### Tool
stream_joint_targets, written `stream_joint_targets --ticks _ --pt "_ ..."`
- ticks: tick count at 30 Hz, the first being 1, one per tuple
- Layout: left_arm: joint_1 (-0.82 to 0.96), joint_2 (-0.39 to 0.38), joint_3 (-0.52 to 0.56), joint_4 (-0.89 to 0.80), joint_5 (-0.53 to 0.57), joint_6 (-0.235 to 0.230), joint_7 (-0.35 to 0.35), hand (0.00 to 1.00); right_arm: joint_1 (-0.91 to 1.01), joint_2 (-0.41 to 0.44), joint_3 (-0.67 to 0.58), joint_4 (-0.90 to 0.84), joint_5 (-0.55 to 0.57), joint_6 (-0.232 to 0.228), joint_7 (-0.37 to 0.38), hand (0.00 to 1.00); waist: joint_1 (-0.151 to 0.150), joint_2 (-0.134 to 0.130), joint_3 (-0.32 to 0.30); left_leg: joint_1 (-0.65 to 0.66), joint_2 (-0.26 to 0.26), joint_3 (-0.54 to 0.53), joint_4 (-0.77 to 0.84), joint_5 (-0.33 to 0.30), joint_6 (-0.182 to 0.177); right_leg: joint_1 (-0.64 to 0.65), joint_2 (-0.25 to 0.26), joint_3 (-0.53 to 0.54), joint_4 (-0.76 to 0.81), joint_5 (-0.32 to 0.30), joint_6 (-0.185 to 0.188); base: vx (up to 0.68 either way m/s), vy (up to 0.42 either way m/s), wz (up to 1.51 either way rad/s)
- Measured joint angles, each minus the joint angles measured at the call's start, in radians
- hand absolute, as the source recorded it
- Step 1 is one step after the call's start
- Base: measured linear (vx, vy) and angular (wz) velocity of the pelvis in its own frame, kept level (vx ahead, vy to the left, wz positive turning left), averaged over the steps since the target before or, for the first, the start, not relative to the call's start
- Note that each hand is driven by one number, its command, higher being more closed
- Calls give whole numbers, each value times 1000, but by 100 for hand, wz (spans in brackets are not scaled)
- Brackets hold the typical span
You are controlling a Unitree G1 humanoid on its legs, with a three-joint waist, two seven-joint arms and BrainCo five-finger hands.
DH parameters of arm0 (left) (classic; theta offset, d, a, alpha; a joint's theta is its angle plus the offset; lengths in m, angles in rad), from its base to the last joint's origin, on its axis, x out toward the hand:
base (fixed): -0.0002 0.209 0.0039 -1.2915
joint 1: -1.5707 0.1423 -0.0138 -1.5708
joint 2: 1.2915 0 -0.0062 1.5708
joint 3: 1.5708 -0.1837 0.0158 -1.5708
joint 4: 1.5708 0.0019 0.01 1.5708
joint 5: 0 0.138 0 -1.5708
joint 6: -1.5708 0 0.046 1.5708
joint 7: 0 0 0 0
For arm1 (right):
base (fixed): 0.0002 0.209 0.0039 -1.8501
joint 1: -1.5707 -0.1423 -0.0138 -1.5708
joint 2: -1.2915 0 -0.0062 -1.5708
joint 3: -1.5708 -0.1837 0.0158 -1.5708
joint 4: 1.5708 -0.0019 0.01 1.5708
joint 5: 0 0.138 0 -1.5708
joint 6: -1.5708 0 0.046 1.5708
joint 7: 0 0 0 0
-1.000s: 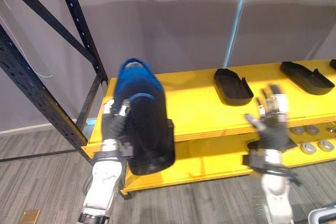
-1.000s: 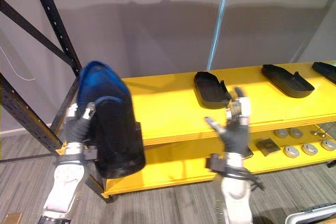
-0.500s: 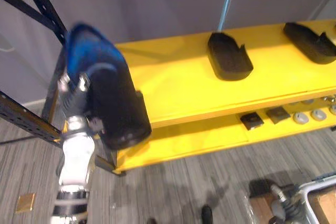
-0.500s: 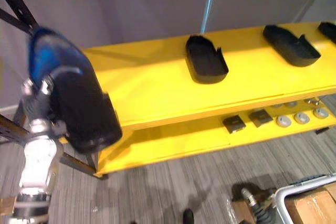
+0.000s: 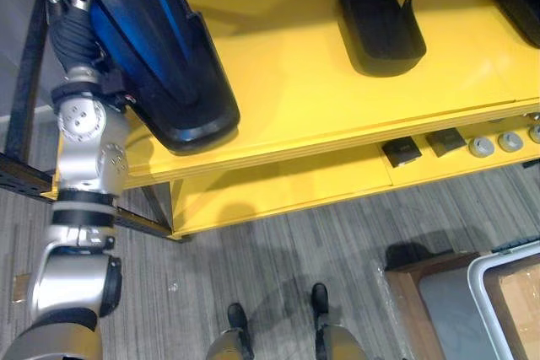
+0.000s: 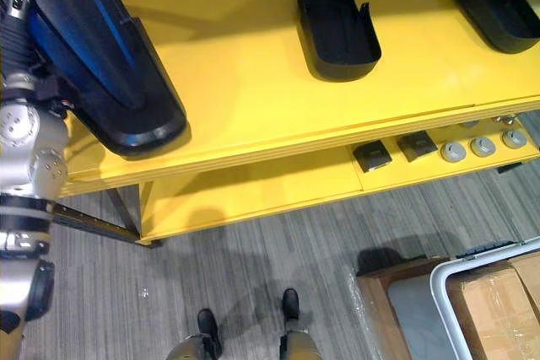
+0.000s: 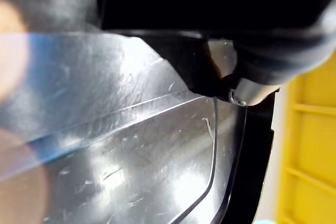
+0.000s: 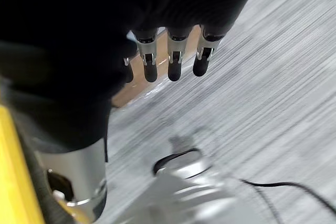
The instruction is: Walk over and take plastic housings, then place them on the shelf
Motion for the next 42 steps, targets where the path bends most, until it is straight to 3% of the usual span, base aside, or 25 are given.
stream_joint_targets --ticks 4,10,11,14,18,36,42 --pt "-117 23 3 113 -27 31 -33 100 1 8 0 39 21 8 16 0 9 -20 25 -30 14 6 17 1 -1 -25 8 2 4 1 -1 65 10 -3" --pt "-215 76 3 200 -27 70 -107 100 1 10 0 41 58 14 31 0 9 -24 39 -57 25 13 29 1 -2 -51 14 4 4 1 -2 45 14 -6" --pt "-222 85 3 202 -27 77 -117 0 0 10 0 41 58 14 33 0 11 -27 40 -58 26 21 28 1 -3 -55 15 12 2 1 -2 33 21 -14" --pt "-223 118 -25 235 10 82 -151 0 0 10 1 40 59 15 41 0 8 -29 41 -72 29 25 30 0 -4 -67 17 19 -9 3 -3 30 20 -10" --pt "-203 119 -36 291 74 136 -187 0 0 20 3 40 59 19 47 0 9 -47 53 -74 49 40 48 -1 -5 -67 33 25 -18 10 -11 30 5 -11" --pt "-175 81 -67 299 125 136 -202 0 0 20 4 37 58 27 61 0 -7 -50 55 -18 57 70 53 -1 -5 -29 40 51 -14 14 -14 11 6 -4" --pt "-170 69 -75 266 309 143 -192 0 0 19 4 37 58 30 69 0 -10 -50 53 36 47 76 35 -1 -6 10 39 50 -10 12 -13 -7 10 0"
